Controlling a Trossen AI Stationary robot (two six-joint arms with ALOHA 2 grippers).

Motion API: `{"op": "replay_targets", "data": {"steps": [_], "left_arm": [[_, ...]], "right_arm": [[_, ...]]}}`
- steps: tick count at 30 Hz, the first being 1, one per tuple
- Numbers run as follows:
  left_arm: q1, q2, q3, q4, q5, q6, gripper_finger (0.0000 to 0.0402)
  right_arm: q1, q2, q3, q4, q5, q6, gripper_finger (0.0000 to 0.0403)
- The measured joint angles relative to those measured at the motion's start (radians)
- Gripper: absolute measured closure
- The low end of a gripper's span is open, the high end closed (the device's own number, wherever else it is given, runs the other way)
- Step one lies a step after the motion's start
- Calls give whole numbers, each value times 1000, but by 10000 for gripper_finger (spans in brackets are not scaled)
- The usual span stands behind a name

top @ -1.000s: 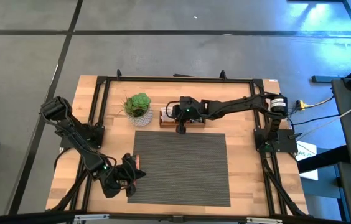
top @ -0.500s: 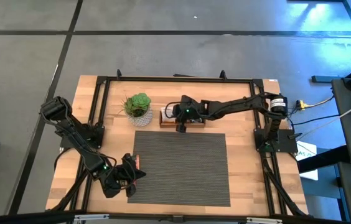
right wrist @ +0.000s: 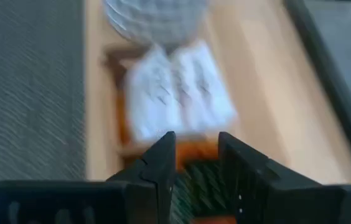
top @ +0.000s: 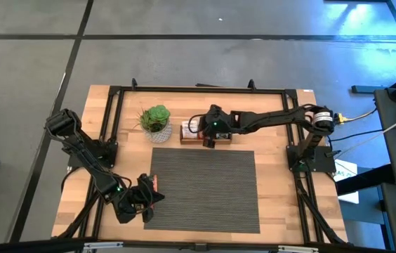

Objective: Pick & Place Tea
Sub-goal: Adjust the blue tea bags

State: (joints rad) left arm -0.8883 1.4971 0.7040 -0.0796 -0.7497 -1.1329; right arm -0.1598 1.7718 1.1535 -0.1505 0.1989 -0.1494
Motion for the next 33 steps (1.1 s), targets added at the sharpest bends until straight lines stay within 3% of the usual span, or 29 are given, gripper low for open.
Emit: {"op": "replay_targets", "data": {"steps": [6,12,33], "left_arm": [[-1,0,0,1,15,-31,389],[-1,0,0,1,8,-16,392],[-1,0,0,1,9,-22,392]], "right_arm": [[-73,-92,0,-229,19,-13,279],[-159,-98,0,-285,21,-35,279],[-165,-87,0,-477,71,-36,279]]}}
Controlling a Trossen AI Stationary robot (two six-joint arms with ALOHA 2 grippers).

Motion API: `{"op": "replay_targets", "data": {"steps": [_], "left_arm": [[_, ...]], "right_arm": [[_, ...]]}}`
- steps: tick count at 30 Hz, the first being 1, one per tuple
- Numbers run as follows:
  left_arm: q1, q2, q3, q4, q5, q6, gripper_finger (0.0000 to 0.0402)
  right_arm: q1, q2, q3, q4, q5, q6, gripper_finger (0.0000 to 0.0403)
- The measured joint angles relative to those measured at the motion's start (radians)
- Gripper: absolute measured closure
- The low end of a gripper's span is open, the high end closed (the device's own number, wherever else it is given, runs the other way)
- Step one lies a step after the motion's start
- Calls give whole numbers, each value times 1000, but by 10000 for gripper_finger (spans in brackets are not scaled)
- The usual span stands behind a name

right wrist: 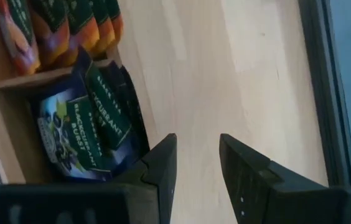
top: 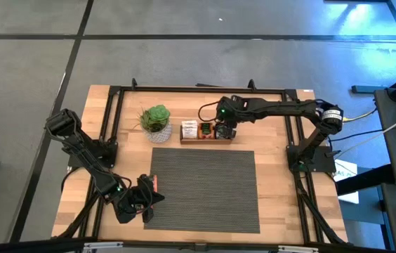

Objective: Pick & Place Tea
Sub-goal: Adjust the blue tea bags

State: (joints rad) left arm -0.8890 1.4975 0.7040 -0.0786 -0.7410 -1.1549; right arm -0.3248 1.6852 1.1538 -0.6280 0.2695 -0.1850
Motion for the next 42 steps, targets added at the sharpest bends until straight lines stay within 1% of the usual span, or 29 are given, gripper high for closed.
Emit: {"op": "replay_targets", "data": {"steps": [2,5,7,10,14,19,24,31,34,38,41,42], "left_arm": [[0,0,0,0,0,-1,390],[0,0,0,0,0,-2,389],[0,0,0,0,1,-2,390],[0,0,0,0,0,-6,392],[1,0,0,-3,-3,-2,393],[1,0,0,-3,-14,6,389],[1,0,0,-3,-24,7,391],[1,0,0,-2,-24,-5,392],[1,0,0,-2,-24,-9,389],[1,0,0,-3,-24,-3,390],[1,0,0,-3,-25,-2,392],[1,0,0,-3,-27,-2,393]], "right_arm": [[0,0,0,6,2,15,279],[2,-11,0,58,34,23,279],[8,-24,0,93,4,-9,279],[21,-30,0,80,-48,-60,279],[22,-30,0,42,-54,-95,279],[19,-30,0,-49,-63,-154,279],[-23,-45,0,-58,-219,-162,279],[-122,-188,0,-56,-384,-160,279],[-150,-212,0,-52,-468,-142,279],[-146,-188,0,-41,-501,-137,279],[-129,-152,-25,10,-495,-122,279],[-123,-144,-37,50,-473,-98,280]]}}
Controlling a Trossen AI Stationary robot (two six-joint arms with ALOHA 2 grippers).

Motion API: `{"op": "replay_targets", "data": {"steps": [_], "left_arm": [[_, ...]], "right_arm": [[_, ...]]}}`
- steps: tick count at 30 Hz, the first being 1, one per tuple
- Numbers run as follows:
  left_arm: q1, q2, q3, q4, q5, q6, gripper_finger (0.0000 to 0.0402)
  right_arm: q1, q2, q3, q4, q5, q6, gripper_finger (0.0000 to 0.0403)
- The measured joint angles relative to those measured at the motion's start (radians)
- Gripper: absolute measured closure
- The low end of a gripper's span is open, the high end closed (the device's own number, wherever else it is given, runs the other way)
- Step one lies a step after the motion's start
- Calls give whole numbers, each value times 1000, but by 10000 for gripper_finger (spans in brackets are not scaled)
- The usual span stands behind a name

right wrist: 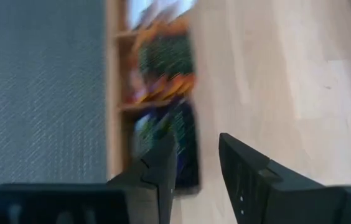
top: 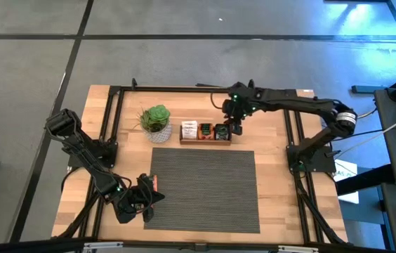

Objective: Pick & Place Tea
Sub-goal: Adjust the blue tea bags

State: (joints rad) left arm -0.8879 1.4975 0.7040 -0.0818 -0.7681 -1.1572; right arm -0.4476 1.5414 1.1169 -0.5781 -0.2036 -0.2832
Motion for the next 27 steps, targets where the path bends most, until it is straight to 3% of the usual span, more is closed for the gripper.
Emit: {"op": "replay_targets", "data": {"steps": [5,21,27], "left_arm": [[0,0,0,1,3,-1,391],[0,0,0,0,0,10,390],[0,0,0,0,0,11,391]], "right_arm": [[56,7,-54,105,165,32,291],[109,8,-75,37,177,6,310],[104,8,-75,7,177,-12,276]]}}
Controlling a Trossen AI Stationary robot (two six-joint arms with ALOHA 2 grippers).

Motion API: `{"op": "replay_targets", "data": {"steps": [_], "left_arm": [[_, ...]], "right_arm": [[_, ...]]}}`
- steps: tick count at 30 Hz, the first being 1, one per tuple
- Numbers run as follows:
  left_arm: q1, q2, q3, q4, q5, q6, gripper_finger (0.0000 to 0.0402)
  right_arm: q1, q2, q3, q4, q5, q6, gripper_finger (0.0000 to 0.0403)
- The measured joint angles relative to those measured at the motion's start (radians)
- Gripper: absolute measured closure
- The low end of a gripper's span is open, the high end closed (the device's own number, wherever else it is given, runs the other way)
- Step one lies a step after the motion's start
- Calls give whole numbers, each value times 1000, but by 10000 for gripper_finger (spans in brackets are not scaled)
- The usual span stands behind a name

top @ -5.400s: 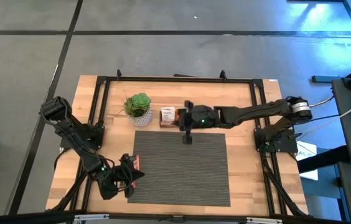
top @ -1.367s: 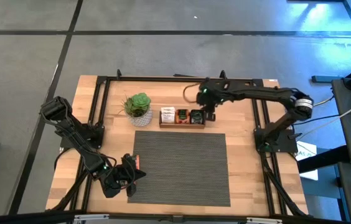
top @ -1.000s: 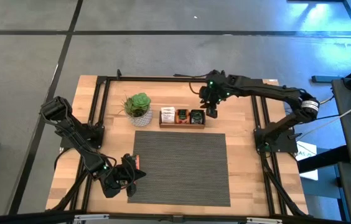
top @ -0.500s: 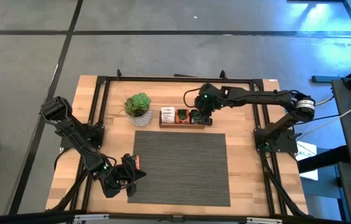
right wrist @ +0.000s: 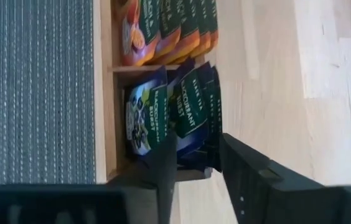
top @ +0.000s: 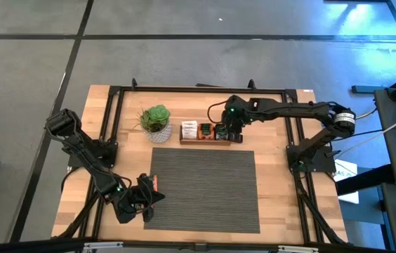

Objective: Pick & Place Tea
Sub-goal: Adjust the blue tea bags

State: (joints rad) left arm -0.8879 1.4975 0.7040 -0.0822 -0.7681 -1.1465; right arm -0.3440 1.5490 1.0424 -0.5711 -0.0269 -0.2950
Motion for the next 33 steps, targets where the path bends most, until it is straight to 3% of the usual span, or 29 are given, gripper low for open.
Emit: {"op": "replay_targets", "data": {"steps": [7,19,33], "left_arm": [[0,0,0,0,0,0,392],[0,0,0,0,0,0,393],[0,0,0,0,0,8,393]], "right_arm": [[-5,0,0,1,7,-3,234],[-5,46,0,11,0,2,231],[4,45,0,32,0,-28,280]]}}
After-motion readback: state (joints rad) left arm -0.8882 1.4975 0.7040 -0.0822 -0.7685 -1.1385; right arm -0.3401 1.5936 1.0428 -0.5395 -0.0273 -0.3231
